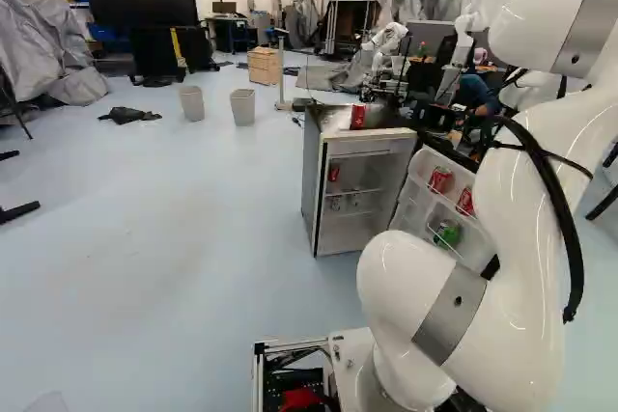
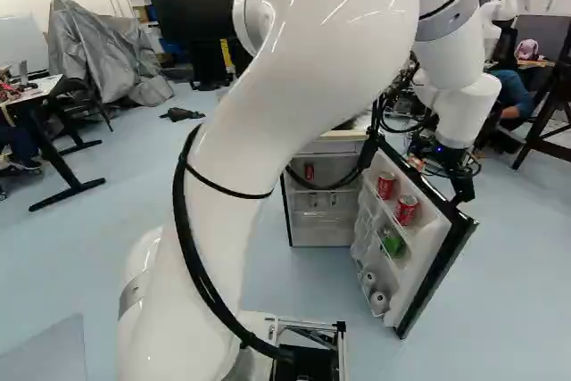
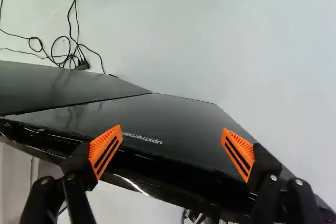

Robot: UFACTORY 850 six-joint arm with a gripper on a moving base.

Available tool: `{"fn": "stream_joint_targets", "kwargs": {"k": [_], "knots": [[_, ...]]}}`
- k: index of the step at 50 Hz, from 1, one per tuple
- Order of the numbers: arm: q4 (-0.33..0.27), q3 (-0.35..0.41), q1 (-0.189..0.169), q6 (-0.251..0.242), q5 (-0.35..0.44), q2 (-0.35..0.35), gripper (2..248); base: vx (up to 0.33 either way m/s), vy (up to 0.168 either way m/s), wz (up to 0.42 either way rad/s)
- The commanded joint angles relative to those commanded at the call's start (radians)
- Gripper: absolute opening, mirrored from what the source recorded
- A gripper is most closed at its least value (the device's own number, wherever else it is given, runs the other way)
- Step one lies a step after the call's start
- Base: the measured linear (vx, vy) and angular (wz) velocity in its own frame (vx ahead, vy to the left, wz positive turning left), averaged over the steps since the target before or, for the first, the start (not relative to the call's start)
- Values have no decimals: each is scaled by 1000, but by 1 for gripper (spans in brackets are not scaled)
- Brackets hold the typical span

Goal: Grab a drink from the fridge

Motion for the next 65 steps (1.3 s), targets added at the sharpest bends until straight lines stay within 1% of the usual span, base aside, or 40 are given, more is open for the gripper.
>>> {"fn": "stream_joint_targets", "kwargs": {"k": [65], "knots": [[0,131,61,0,0,91,247,0,0,0]]}}
